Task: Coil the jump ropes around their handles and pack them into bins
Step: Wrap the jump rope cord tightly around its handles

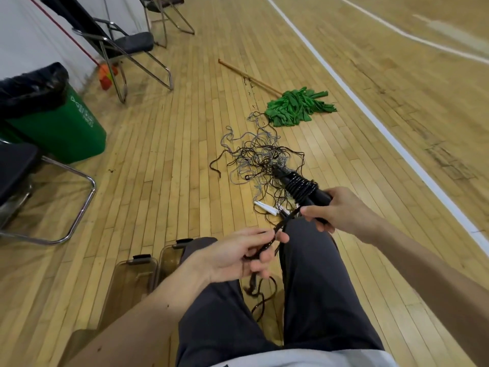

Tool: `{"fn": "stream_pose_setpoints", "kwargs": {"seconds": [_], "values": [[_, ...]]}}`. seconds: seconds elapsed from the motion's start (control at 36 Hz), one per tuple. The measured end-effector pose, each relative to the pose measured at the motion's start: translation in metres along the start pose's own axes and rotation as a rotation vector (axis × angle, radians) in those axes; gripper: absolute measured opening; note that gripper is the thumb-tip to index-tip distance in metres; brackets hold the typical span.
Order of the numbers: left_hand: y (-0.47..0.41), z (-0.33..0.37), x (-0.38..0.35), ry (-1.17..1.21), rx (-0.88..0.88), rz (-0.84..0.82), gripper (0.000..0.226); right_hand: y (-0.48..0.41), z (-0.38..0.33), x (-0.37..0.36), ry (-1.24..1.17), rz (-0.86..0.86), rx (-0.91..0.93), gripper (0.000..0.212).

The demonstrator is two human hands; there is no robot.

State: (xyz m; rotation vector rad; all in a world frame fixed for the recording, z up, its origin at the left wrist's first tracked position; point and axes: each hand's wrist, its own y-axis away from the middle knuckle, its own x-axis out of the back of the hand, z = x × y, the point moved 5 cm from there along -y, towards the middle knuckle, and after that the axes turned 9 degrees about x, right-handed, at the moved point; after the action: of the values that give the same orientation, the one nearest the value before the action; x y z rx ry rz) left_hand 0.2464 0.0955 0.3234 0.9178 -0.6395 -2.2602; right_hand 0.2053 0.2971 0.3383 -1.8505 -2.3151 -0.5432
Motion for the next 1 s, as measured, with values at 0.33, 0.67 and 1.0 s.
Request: {"fn": "stream_pose_setpoints", "kwargs": {"seconds": [0.33, 0.67, 1.0], "values": [[-0.001, 0.018, 0.001, -0.632, 0.004, 0.461, 0.031, -0.011, 0.007, 0.009, 0.308, 0.11, 0.073, 0.023], [0.025, 0.03, 0.008, -0.879, -0.09, 0.693, 0.038, -0.024, 0.016, 0.008, 0.549, 0.203, 0.022, 0.025], [0.078, 0.054, 0.003, -0.854, -0.438, 0.662, 0.031, -0.014, 0.06, 0.038, 0.617, 0.234, -0.238, 0.021]]}}
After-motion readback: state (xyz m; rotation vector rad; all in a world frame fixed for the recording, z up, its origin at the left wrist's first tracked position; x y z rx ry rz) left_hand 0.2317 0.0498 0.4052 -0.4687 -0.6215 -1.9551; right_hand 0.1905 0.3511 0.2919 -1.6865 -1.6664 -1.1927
